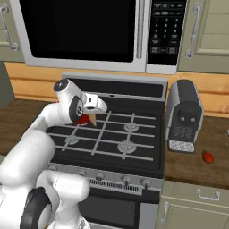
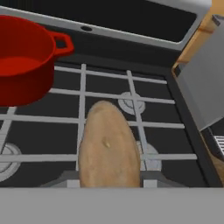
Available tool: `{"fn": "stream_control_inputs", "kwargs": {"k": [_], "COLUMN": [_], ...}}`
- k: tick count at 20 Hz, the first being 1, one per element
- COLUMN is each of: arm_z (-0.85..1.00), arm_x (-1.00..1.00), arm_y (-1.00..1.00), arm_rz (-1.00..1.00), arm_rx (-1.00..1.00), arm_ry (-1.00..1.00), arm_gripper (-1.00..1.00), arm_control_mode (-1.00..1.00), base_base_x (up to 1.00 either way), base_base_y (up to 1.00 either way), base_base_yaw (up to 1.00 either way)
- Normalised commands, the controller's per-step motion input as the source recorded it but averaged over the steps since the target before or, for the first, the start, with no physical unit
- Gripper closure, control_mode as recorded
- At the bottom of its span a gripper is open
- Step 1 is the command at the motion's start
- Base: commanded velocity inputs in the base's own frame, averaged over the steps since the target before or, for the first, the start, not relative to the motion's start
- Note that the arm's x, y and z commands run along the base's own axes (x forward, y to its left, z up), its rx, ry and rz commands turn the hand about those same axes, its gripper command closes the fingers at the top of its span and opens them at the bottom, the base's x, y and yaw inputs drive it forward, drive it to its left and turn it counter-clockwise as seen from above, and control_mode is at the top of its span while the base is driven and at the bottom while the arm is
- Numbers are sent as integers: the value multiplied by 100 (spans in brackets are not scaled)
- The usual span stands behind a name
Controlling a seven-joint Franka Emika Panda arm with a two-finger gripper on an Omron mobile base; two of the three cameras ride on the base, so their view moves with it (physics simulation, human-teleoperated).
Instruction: Put the sweet potato and tomato in the pot. Retrieve the spatula and lightly stir the vegetables in the pot.
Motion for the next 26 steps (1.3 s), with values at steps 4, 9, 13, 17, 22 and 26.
{"fn": "stream_control_inputs", "kwargs": {"k": [4,9,13,17,22,26], "arm_z": [17,16,1,-1,-19,-30], "arm_x": [76,70,68,66,55,44], "arm_y": [93,61,32,47,53,47], "arm_rz": [0,0,5,7,5,4], "arm_rx": [-4,-1,0,-4,-13,-15], "arm_ry": [-10,-7,-2,0,-4,-4], "arm_gripper": [100,100,100,100,100,100], "arm_control_mode": [-100,-100,-100,-100,-100,-100], "base_base_x": [0,0,0,0,0,0], "base_base_y": [0,0,0,0,0,0], "base_base_yaw": [0,0,0,0,0,0]}}
